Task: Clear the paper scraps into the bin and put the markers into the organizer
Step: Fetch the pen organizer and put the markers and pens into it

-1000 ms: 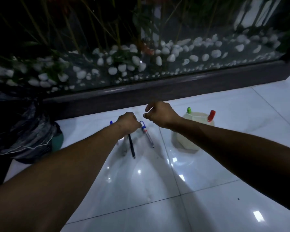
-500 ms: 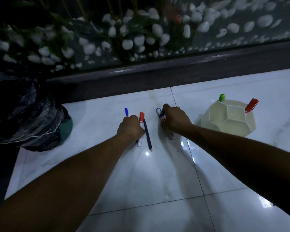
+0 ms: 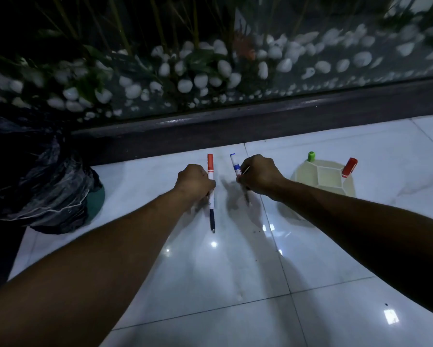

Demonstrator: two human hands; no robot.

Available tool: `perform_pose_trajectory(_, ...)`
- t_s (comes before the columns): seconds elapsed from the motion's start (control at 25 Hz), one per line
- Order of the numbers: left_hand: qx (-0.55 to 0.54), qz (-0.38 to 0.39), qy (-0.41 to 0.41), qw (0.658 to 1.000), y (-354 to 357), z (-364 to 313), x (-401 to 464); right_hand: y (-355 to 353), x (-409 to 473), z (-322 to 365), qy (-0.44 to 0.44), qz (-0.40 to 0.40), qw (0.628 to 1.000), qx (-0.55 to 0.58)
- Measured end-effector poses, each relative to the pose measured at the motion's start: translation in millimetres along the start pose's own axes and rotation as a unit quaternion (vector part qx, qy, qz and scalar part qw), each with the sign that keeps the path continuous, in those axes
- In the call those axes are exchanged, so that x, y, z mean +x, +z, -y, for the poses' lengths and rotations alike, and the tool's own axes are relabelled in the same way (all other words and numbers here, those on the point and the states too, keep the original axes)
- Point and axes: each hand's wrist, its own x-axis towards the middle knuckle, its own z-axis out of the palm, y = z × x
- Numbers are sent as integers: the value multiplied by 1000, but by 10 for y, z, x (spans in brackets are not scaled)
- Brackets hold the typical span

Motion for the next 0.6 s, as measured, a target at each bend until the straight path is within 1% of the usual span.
perform_pose_trajectory(0.12, -74, 26, 43, 996, -54, -357, -174, -388, -211, 72, -10, -45, 998, 40)
perform_pose_trajectory(0.24, -109, 57, 104, 987, -35, -733, -347, -900, -433, 74, -45, -94, 993, 62)
perform_pose_trajectory(0.4, -111, 78, 178, 975, 107, -1172, -571, -1536, -711, -160, -34, -159, 981, 103)
perform_pose_trajectory(0.6, -91, 101, 208, 969, 432, -1491, -760, -1999, -1010, -584, 2, -209, 974, 93)
